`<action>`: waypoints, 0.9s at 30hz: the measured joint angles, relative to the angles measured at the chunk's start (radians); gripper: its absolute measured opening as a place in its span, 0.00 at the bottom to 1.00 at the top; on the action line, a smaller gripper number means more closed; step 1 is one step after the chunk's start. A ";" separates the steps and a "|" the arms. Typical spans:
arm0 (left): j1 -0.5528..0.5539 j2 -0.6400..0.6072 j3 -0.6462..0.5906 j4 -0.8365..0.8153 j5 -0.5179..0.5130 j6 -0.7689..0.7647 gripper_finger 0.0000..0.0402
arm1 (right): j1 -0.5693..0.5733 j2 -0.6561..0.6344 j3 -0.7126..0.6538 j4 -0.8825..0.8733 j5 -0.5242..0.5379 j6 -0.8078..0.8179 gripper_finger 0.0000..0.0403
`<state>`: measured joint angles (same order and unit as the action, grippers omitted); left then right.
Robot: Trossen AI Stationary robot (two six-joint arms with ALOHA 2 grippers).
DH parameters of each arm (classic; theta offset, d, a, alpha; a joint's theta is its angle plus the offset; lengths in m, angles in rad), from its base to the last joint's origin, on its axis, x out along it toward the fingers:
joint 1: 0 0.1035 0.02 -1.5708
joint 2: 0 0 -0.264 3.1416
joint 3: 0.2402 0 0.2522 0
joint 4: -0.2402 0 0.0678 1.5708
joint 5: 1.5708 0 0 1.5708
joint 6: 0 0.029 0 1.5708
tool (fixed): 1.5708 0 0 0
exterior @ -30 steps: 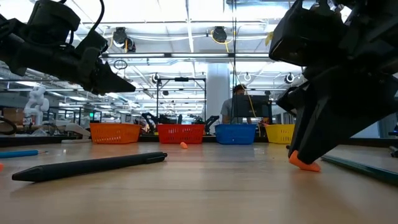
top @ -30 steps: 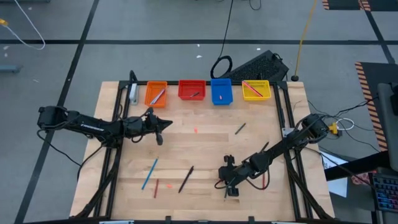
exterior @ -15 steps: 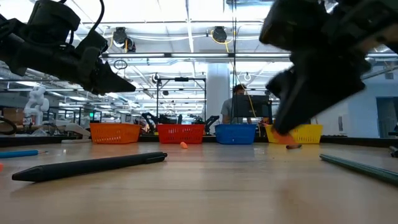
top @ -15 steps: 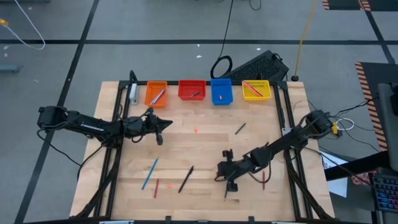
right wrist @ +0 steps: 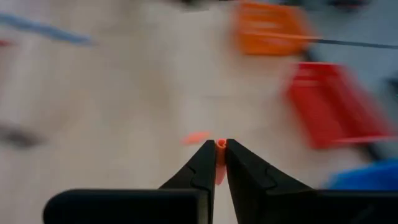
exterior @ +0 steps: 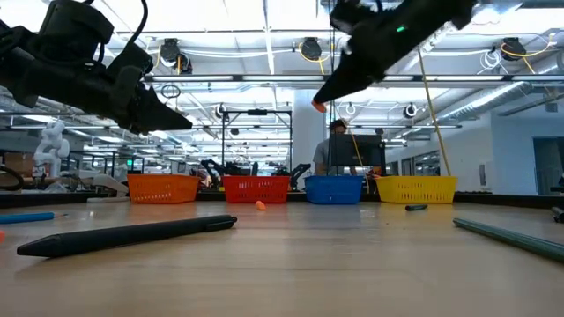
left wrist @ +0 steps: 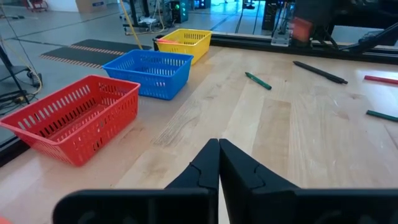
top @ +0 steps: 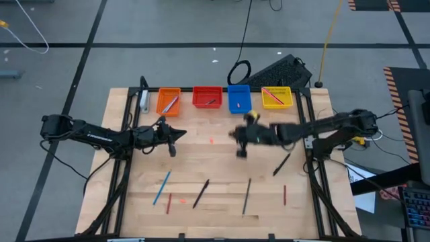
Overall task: Sort crayons/erasers/pens/pencils in bins
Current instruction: Put the bottom right orange pencil eraser into the blue basket
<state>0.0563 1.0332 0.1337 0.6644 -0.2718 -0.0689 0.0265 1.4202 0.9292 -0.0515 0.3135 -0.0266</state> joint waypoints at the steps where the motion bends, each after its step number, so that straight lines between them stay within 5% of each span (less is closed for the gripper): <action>1: 0.000 0.000 0.000 0.000 0.000 0.000 0.01 | -0.043 0.000 0.016 -0.005 0.008 -0.020 0.07; 15: 0.000 0.000 0.000 0.000 -0.013 0.003 0.01 | -0.546 0.185 0.110 0.055 -0.068 -0.190 0.07; 27: 0.000 0.000 0.000 -0.002 -0.018 -0.001 0.02 | -0.649 0.399 0.109 0.153 -0.188 -0.169 0.07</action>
<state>0.0566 1.0332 0.1337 0.6621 -0.2893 -0.0697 -0.6228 1.8196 1.0386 0.1012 0.1259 -0.1956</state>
